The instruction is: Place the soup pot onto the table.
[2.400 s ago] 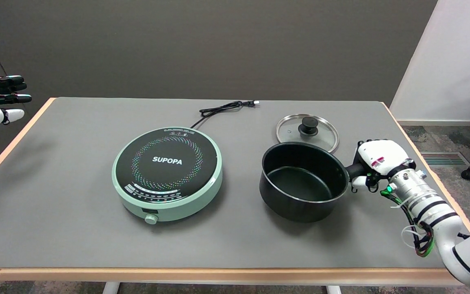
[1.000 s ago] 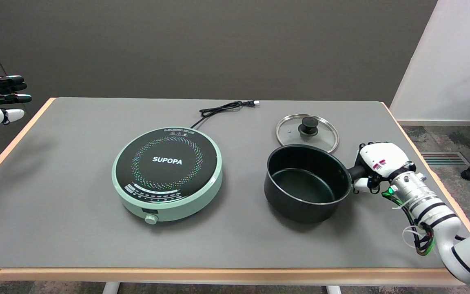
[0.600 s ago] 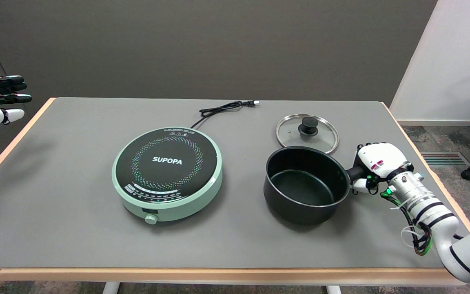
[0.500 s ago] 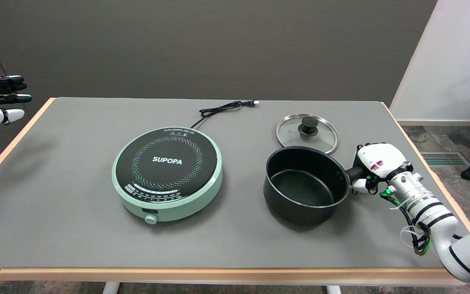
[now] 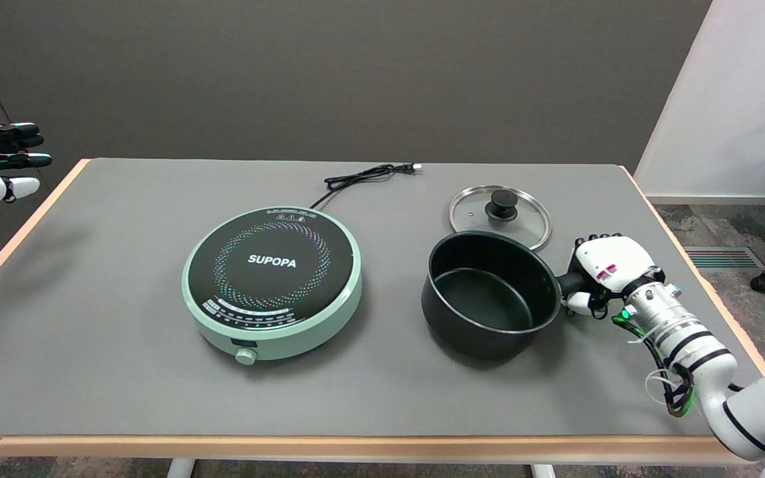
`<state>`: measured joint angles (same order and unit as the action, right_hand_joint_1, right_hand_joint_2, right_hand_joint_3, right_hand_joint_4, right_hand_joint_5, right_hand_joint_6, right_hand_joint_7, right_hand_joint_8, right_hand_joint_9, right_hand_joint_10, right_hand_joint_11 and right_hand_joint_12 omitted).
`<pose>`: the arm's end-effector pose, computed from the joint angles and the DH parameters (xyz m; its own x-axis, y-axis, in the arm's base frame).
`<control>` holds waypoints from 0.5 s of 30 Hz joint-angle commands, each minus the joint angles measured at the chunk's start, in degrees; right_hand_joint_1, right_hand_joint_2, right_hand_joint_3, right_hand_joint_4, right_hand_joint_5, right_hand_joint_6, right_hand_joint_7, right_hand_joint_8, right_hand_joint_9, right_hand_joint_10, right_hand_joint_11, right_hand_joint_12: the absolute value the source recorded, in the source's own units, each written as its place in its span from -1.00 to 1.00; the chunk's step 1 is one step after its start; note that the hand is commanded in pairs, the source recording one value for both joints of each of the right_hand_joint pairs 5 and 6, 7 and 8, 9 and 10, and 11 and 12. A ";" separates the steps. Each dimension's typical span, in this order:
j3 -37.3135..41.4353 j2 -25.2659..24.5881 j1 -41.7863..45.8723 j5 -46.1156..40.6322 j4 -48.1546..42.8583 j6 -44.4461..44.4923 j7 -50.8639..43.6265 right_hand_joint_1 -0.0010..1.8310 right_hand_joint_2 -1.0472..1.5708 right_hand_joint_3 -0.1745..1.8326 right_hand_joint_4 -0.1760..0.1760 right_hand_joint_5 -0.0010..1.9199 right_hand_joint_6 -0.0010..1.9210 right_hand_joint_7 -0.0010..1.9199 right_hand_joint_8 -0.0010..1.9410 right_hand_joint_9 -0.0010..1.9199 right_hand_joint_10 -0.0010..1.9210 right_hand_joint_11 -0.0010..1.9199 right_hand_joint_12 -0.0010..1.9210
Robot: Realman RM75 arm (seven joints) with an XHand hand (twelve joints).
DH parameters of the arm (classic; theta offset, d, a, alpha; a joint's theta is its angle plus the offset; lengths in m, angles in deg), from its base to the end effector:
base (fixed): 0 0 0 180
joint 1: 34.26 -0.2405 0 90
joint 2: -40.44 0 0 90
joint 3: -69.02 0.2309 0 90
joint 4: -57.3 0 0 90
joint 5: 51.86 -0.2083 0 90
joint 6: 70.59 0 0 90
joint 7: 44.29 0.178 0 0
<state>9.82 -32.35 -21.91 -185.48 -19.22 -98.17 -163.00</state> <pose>-0.2780 -0.2951 0.4494 0.9973 -0.0629 -0.0389 0.0480 0.1496 0.9876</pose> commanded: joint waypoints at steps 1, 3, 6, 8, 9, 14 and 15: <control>0.59 -0.83 -0.70 0.31 0.14 -0.89 -1.40 -0.22 1.00 -0.13 -0.54 0.38 0.38 0.38 0.37 0.38 0.38 0.38 0.38; 0.99 -0.83 -0.59 0.31 -0.52 -0.86 -1.40 -0.23 0.96 -0.04 -0.44 0.35 0.35 0.35 0.34 0.35 0.35 0.35 0.35; 1.74 -1.03 -0.26 0.27 -2.25 -0.61 -1.47 -0.22 0.85 0.13 -0.22 0.28 0.28 0.28 0.26 0.28 0.28 0.28 0.28; 2.26 -1.07 -0.06 0.31 -3.36 -0.49 -1.40 -0.21 0.77 0.21 -0.13 0.24 0.24 0.24 0.23 0.24 0.24 0.24 0.24; 2.37 -1.07 -0.01 0.34 -3.81 -0.47 -1.40 -0.20 0.72 0.25 -0.09 0.22 0.22 0.22 0.21 0.22 0.22 0.22 0.22; 2.96 -1.07 0.48 2.22 -6.52 0.67 -1.40 -0.14 0.38 0.54 0.01 0.13 0.13 0.13 0.12 0.13 0.13 0.13 0.13; 2.96 -1.07 0.74 2.77 -7.17 1.16 -1.40 -0.12 0.28 0.62 0.03 0.10 0.10 0.10 0.09 0.10 0.10 0.10 0.10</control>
<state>10.75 -33.06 -22.21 -185.40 -21.08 -98.84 -164.32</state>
